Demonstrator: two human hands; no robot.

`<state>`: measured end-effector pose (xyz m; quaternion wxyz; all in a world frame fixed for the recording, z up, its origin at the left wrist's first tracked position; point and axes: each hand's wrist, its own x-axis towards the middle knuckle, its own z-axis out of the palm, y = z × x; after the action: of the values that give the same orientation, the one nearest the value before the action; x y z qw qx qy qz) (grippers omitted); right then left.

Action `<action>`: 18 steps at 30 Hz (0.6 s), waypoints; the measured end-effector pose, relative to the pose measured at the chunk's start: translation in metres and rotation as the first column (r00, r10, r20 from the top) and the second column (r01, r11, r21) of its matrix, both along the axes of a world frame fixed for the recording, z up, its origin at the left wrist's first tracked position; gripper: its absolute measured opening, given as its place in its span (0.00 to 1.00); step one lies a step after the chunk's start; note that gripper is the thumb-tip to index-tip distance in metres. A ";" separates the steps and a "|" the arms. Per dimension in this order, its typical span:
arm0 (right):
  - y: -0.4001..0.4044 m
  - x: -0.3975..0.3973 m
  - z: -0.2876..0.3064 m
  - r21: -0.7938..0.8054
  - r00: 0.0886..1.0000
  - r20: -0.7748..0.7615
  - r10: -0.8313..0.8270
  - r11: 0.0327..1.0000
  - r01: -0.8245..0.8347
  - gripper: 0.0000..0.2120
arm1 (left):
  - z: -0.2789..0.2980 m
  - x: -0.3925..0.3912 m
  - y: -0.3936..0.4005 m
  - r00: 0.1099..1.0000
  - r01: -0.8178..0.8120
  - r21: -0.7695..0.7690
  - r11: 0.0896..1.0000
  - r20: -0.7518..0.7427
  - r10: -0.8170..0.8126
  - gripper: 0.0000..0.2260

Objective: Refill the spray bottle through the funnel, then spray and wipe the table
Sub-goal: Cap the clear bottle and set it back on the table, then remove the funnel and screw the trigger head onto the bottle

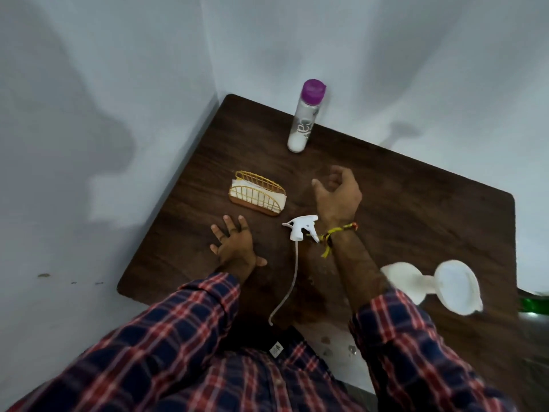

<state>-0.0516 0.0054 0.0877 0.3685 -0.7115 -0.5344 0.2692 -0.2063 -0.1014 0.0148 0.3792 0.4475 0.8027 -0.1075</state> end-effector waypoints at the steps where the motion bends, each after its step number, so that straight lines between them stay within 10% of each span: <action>1: -0.015 0.009 0.004 0.001 1.000 -0.003 -0.001 1.000 0.001 0.20 | 0.001 0.002 -0.002 1.000 0.003 0.010 1.000 -0.006 -0.003 0.59; 6: -0.077 0.060 0.032 0.103 0.983 0.152 0.099 0.988 -0.115 0.05 | 0.008 0.020 -0.017 0.996 0.022 0.157 0.987 -0.084 -0.009 0.43; 12: -0.109 0.146 0.081 0.184 0.913 0.403 -0.064 0.983 -0.012 0.09 | 0.025 0.094 -0.028 0.991 0.088 0.652 0.753 0.018 -0.131 0.21; 18: -0.131 0.233 0.079 -0.263 0.918 0.373 0.135 0.964 -0.034 0.51 | 0.040 0.161 -0.017 0.824 0.205 0.582 0.787 0.333 -0.460 0.37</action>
<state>0.1811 -0.1259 0.1666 0.1503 -0.7675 -0.5886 0.2045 -0.0453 -0.1185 0.0549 0.3953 0.6834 0.5937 0.1556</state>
